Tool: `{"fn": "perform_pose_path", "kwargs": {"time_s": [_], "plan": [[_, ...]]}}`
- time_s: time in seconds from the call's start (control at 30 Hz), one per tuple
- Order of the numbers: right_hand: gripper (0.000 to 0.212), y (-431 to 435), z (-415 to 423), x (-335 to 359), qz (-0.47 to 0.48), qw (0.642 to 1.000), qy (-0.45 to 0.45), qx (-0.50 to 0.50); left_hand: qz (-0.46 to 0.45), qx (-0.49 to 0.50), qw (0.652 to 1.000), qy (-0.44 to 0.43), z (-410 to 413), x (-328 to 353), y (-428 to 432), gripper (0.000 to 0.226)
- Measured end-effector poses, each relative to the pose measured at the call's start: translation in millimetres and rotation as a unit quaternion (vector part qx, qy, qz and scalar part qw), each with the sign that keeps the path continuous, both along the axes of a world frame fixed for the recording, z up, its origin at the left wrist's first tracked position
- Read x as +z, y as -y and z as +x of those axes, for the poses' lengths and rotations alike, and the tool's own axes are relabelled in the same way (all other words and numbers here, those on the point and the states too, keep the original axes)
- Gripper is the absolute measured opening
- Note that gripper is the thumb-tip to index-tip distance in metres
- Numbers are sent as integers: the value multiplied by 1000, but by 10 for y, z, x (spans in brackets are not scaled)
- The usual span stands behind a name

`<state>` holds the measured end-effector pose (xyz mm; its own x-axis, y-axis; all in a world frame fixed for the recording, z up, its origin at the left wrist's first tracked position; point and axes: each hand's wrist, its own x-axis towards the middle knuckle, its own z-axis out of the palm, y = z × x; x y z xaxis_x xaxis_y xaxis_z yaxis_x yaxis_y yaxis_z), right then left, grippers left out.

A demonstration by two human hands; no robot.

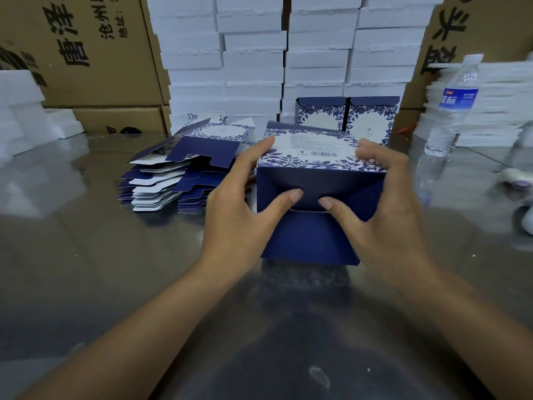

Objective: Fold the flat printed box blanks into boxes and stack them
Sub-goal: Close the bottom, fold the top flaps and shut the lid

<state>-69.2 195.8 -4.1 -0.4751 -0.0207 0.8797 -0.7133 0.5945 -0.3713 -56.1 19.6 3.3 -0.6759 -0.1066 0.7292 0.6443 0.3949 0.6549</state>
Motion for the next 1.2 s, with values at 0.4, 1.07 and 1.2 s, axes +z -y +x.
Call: {"fn": "perform_pose_path", "kwargs": {"time_s": [0.4,1.07,1.2], "plan": [[80,2,62,100,-150,975,102,131,13,-96,994,50,1,103,39,57],[140,22,-25,41,-229,856,460,58,299,-139,929,170,-150,91,123,26],[96,67,22,64,-329,784,462,251,325,-174,916,160,-147,93,120,26]]}}
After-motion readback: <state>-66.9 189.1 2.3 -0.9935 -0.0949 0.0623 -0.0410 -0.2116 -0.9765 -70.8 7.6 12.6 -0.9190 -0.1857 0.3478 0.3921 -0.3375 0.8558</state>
